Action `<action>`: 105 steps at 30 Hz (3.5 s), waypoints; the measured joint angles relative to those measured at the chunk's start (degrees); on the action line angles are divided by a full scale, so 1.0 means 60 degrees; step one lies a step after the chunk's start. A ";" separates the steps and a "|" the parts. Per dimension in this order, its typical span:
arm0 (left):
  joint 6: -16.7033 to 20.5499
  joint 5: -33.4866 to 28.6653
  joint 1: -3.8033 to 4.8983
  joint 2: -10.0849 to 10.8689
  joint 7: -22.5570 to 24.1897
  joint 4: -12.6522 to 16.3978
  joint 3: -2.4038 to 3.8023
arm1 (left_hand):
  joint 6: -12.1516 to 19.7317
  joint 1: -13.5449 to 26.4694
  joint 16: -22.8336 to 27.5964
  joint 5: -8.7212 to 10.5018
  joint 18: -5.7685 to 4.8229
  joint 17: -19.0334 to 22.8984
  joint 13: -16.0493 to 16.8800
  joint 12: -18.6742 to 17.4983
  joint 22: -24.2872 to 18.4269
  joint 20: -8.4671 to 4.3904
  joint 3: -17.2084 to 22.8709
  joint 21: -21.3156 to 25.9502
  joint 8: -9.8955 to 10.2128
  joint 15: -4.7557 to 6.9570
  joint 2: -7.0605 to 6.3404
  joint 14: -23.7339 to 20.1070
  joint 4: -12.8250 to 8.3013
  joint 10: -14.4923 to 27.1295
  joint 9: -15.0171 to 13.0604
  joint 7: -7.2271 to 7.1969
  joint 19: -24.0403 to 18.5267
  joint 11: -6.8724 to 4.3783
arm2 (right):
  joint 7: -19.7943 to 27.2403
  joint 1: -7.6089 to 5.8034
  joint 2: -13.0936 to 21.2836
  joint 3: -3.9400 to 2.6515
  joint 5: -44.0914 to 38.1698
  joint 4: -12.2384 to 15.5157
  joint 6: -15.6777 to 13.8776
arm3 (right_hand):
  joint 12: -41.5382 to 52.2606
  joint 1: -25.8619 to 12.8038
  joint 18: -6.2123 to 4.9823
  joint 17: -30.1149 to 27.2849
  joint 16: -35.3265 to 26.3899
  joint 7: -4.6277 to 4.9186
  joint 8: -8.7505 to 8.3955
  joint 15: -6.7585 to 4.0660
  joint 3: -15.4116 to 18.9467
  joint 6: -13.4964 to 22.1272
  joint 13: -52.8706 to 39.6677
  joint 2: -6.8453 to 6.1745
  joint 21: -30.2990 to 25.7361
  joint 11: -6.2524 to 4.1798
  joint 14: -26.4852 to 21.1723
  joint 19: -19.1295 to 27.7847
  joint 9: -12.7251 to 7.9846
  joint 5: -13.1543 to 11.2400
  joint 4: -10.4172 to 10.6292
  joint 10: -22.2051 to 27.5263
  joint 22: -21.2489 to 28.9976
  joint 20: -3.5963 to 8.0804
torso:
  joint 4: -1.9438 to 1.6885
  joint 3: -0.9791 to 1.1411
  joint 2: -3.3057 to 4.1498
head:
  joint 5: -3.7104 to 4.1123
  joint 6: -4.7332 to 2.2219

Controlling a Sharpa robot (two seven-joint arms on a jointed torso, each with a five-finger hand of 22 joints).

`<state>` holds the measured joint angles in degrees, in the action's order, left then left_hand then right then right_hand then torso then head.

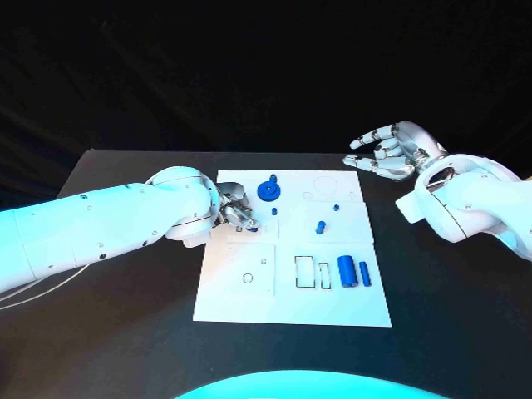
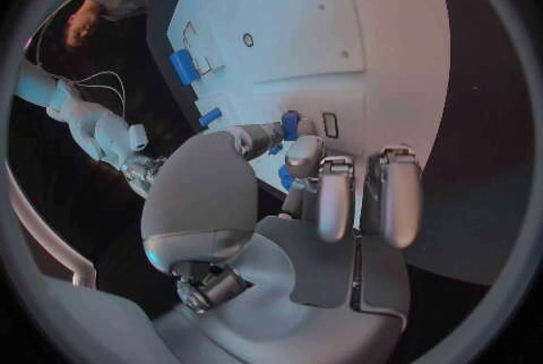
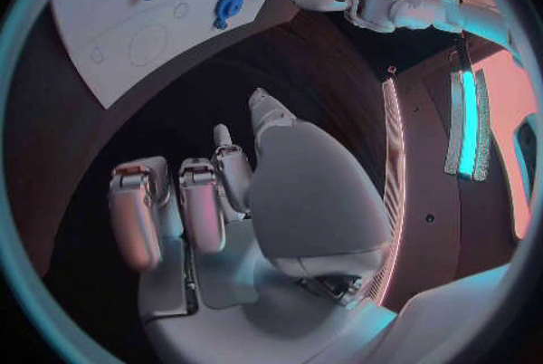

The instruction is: Assemble the parts on the task board

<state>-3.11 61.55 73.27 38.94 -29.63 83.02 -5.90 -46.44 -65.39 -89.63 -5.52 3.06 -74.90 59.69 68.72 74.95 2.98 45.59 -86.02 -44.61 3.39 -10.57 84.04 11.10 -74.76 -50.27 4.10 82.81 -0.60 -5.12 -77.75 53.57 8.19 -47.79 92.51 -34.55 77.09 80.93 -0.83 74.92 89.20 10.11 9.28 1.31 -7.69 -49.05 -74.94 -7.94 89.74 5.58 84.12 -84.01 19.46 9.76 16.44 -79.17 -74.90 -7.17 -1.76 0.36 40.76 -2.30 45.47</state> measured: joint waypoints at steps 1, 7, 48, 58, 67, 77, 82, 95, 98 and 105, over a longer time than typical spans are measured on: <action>-0.0011 -0.0011 0.0000 -0.0002 0.0000 -0.0005 0.0000 | -0.0012 0.0086 0.0000 -0.0085 0.0001 0.0000 0.0006 0.0000 0.0000 0.0000 0.0015 0.0000 0.0001 0.0000 0.0016 0.0000 0.0015 -0.0021 -0.0044 0.0012 0.0000 -0.0020 | 0.0000 0.0000 0.0000 0.0000 0.0000 0.0000 0.0000 | 0.0000 -0.0007 0.0000 0.0000 0.0000 0.0000 0.0000 0.0000 0.0000 0.0000 0.0000 0.0007 0.0000 0.0000 0.0000 0.0000 0.0000 0.0000 0.0000 0.0000 0.0000 0.0000 | -0.0002 0.0000 0.0000 | 0.0005 0.0006; -0.0065 -0.0068 -0.0002 -0.0019 -0.0010 -0.0048 -0.0003 | -0.0085 0.0374 0.0000 -0.0337 0.0001 0.0000 0.0107 0.0000 -0.0001 -0.0035 0.0031 0.0000 -0.0051 0.0000 -0.0029 0.0000 0.0020 -0.0104 -0.0176 0.0014 0.0034 -0.0037 | 0.0000 0.0000 0.0000 0.0000 0.0000 0.0000 0.0000 | 0.0000 -0.0030 0.0000 -0.0001 0.0000 0.0000 0.0000 0.0000 0.0000 0.0000 0.0001 0.0030 0.0000 0.0000 0.0000 0.0000 0.0000 0.0000 0.0000 0.0000 -0.0008 0.0000 | -0.0006 0.0002 0.0000 | 0.0022 0.0019; -0.0089 -0.0143 0.0012 -0.0243 -0.0084 -0.0296 -0.0001 | -0.0476 0.1375 0.0005 0.0150 0.0001 0.0000 0.0270 0.0038 -0.0004 -0.0069 0.0055 0.0000 0.0095 0.0136 0.0226 0.0000 -0.0616 -0.0259 -0.0621 -0.0204 0.0068 -0.0187 | 0.0004 0.0001 0.0007 0.0000 -0.0006 0.0023 0.0005 | 0.0000 -0.0068 0.0000 -0.0002 0.0000 0.0000 0.0000 0.0000 0.0000 0.0000 0.0005 -0.0009 0.0000 0.0001 0.0000 0.0000 0.0000 0.0000 0.0000 0.0000 -0.0003 0.0000 | -0.0002 0.0013 -0.0001 | 0.0115 0.0036; -0.0089 -0.0184 0.0001 -0.0263 -0.0091 -0.0342 -0.0013 | -0.0744 0.1465 -0.0031 0.0149 0.0001 -0.0007 0.0312 0.0038 -0.0005 -0.0104 -0.0598 0.0000 0.0259 0.0136 0.0136 0.0000 -0.0382 -0.0258 -0.0690 -0.0376 0.0103 -0.0189 | 0.0010 0.0001 0.0018 0.0000 -0.0006 0.0026 0.0005 | 0.0000 -0.0068 0.0000 -0.0003 0.0000 0.0000 0.0000 0.0000 0.0000 0.0000 0.0006 -0.0009 0.0000 0.0001 0.0000 0.0000 -0.0008 0.0000 0.0000 0.0000 -0.0002 0.0000 | -0.0007 0.0010 -0.0008 | 0.0143 0.0062; -0.0107 -0.0214 -0.0004 -0.0264 -0.0093 -0.0368 -0.0018 | -0.0866 0.1564 -0.0031 0.0145 0.0001 -0.0007 0.0339 0.0038 -0.0005 -0.0103 -0.1442 0.0000 0.0395 0.0135 0.0037 0.0000 0.0035 -0.0257 -0.0776 -0.0365 0.0102 -0.0189 | 0.0015 0.0001 0.0041 0.0000 -0.0007 0.0029 0.0004 | 0.0000 -0.0105 0.0000 -0.0003 0.0000 0.0000 0.0040 0.0000 0.0000 0.0000 0.0006 -0.0047 0.0000 0.0000 0.0000 0.0000 -0.0009 0.0000 0.0000 0.0000 -0.0001 0.0000 | -0.0007 0.0007 -0.0013 | 0.0150 0.0077; -0.0125 -0.0236 -0.0008 -0.0259 -0.0082 -0.0422 -0.0018 | -0.0879 0.1564 -0.0031 0.0145 0.0000 -0.0006 0.0367 0.0038 -0.0006 -0.0103 -0.2094 0.0001 0.0483 0.0135 0.0037 0.0000 0.0455 -0.0257 -0.0843 -0.0379 0.0102 -0.0189 | 0.0021 0.0001 0.0055 0.0000 -0.0008 0.0031 0.0003 | 0.0000 -0.0207 0.0001 -0.0003 0.0000 0.0000 0.0040 0.0000 0.0000 0.0000 0.0007 -0.0045 0.0000 0.0001 0.0000 0.0000 -0.0009 0.0000 0.0000 0.0000 -0.0001 0.0000 | -0.0007 0.0004 -0.0015 | 0.0138 0.0059; -0.0132 -0.0238 -0.0015 -0.0204 -0.0079 -0.0391 0.0002 | -0.0914 0.1512 -0.0031 0.0145 0.0001 -0.0005 0.0375 0.0038 -0.0006 -0.0103 -0.2361 0.0001 0.0544 0.0135 -0.0014 0.0000 0.0590 -0.0256 -0.0884 -0.0344 0.0102 -0.0189 | 0.0022 0.0001 0.0059 0.0000 -0.0008 0.0030 0.0003 | 0.0000 -0.0207 0.0000 -0.0003 0.0000 0.0000 0.0040 0.0000 0.0000 0.0000 0.0007 -0.0045 0.0000 0.0001 0.0000 0.0000 -0.0019 0.0000 0.0000 0.0000 0.0000 0.0000 | -0.0005 0.0004 -0.0014 | 0.0130 0.0038; -0.0133 -0.0347 0.0026 0.0157 -0.0084 -0.0057 0.0551 | -0.0865 0.1515 -0.0031 0.0145 0.0001 -0.0004 0.0282 0.0001 -0.0006 -0.0103 -0.3154 0.0001 0.0648 0.0135 -0.0167 0.0000 0.0926 -0.0218 -0.0985 -0.0297 0.0102 -0.0154 | 0.0027 0.0008 0.0048 0.0002 -0.0008 -0.0063 0.0002 | 0.0000 -0.0332 0.0000 -0.0003 -0.0039 -0.0003 0.0040 0.0000 0.0000 0.0068 -0.0001 -0.0070 0.0000 0.0000 0.0000 0.0000 -0.0028 0.0000 0.0000 0.0000 -0.0008 0.0000 | -0.0007 -0.0002 -0.0028 | 0.0129 -0.0020; -0.0141 -0.0430 0.0078 0.0242 -0.0084 -0.0023 0.0729 | -0.0817 0.1514 -0.0031 0.0145 0.0001 -0.0004 0.0201 -0.0088 -0.0006 -0.0134 -0.3259 0.0037 0.0705 0.0135 -0.0166 0.0000 0.0929 -0.0157 -0.0987 -0.0250 0.0055 -0.0102 | 0.0028 0.0012 0.0042 0.0002 -0.0008 -0.0094 0.0000 | 0.0000 -0.0332 0.0000 -0.0003 -0.0039 -0.0003 0.0040 0.0000 0.0000 0.0068 -0.0001 -0.0070 0.0000 0.0001 0.0000 0.0000 -0.0028 0.0000 0.0000 0.0000 -0.0008 0.0000 | -0.0006 -0.0004 -0.0027 | 0.0119 -0.0059; -0.0270 -0.0636 0.0369 0.0363 -0.0076 -0.0397 0.0937 | -0.0320 0.1016 -0.0031 0.0106 0.0000 -0.0003 -0.0155 -0.0369 -0.0007 0.0030 -0.3660 0.0224 0.1475 -0.0009 0.0091 -0.0006 0.0916 0.0301 -0.0605 0.0040 -0.0206 0.0156 | 0.0030 0.0022 0.0052 0.0006 -0.0008 -0.0141 0.0000 | 0.0000 -0.0332 0.0000 -0.0003 -0.0039 -0.0003 0.0040 0.0000 0.0000 0.0068 0.0000 -0.0070 0.0000 0.0001 0.0000 0.0000 -0.0037 0.0000 0.0000 0.0000 -0.0007 0.0000 | -0.0007 -0.0003 -0.0025 | 0.0097 -0.0159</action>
<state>-4.73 57.73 75.49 41.11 -30.09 80.63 -0.28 -48.36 -59.29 -89.81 -4.89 3.06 -74.92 58.76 66.51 74.91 3.16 23.63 -84.67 -35.77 3.33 -10.02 84.01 16.60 -72.95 -53.89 4.35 81.58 0.34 -4.94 -77.62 53.88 8.23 -47.84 91.66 -34.56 77.09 78.94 -0.83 74.90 88.97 10.09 9.51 1.31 -7.69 -48.64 -74.94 -8.36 89.74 5.59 84.12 -84.01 19.24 9.76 16.44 -79.17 -74.95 -7.17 -1.81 0.34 40.62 -1.72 44.51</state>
